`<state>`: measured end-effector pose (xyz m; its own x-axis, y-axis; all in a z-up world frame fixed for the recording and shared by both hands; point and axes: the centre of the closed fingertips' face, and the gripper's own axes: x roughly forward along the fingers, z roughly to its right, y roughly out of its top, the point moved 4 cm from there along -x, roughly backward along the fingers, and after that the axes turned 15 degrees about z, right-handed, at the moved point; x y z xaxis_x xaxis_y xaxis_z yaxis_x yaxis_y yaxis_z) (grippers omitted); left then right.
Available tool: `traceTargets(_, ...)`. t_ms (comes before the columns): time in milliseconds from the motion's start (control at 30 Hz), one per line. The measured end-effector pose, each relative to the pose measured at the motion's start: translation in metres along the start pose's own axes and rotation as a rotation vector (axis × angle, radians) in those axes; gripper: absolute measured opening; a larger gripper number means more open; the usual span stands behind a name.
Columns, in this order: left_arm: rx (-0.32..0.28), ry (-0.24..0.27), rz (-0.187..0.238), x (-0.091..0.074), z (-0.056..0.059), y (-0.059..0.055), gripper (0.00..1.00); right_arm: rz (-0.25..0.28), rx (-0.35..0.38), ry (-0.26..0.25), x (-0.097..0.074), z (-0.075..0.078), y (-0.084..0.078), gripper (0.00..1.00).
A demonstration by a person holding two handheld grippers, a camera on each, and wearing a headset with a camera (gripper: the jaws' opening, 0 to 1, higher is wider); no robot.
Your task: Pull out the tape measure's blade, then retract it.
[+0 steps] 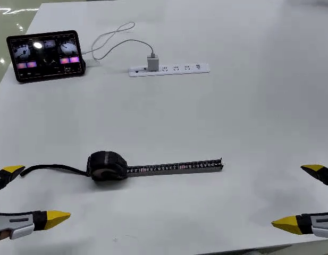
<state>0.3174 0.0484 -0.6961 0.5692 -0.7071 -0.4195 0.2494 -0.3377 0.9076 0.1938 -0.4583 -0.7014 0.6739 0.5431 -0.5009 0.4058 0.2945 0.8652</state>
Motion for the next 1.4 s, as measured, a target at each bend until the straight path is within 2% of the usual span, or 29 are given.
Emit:
traceTargets(300,-0.02,0.003,-0.002,0.008,0.005,0.009,0.99,-0.023,-0.017,0.002,0.0,0.007,0.001,0.99)
traceTargets(400,-0.029,0.007,0.005,0.012,0.008,0.013,0.99,-0.027,-0.023,0.008,0.001,0.01,0.003,0.99)
traceTargets(467,-0.048,-0.012,0.025,0.015,0.013,0.018,0.99,-0.029,-0.028,0.013,0.001,0.012,0.005,0.99)
traceTargets(533,-0.032,-0.003,0.013,0.019,0.016,0.02,0.99,-0.03,-0.033,0.02,0.001,0.012,0.008,0.99)
traceTargets(633,-0.04,-0.013,0.011,0.024,0.021,0.022,0.99,-0.049,-0.039,0.023,0.002,0.015,0.01,0.99)
traceTargets(700,-0.026,-0.026,-0.011,0.027,0.026,0.021,0.99,-0.06,-0.039,0.033,0.003,0.016,0.012,0.99)
traceTargets(867,-0.014,-0.048,0.006,0.034,0.036,0.028,0.99,-0.066,-0.072,0.058,0.007,0.018,0.02,0.99)
traceTargets(900,0.008,-0.053,0.009,0.036,0.037,0.029,0.99,-0.067,-0.083,0.067,0.008,0.019,0.022,0.99)
traceTargets(967,0.068,-0.05,0.007,0.037,0.035,0.032,0.99,-0.067,-0.091,0.074,0.01,0.02,0.025,0.99)
traceTargets(1033,0.053,-0.067,0.008,0.037,0.039,0.037,0.99,-0.068,-0.104,0.08,0.012,0.021,0.03,0.99)
traceTargets(1133,0.058,-0.062,0.017,0.038,0.037,0.046,0.99,-0.072,-0.121,0.096,0.015,0.023,0.035,0.99)
traceTargets(1233,0.031,-0.061,0.022,0.04,0.036,0.053,0.99,-0.085,-0.128,0.106,0.017,0.025,0.037,0.99)
traceTargets(1333,0.027,-0.054,0.027,0.043,0.036,0.061,0.99,-0.091,-0.144,0.119,0.021,0.027,0.042,0.99)
traceTargets(1400,0.016,-0.051,0.046,0.044,0.037,0.065,0.99,-0.095,-0.153,0.127,0.023,0.028,0.046,0.99)
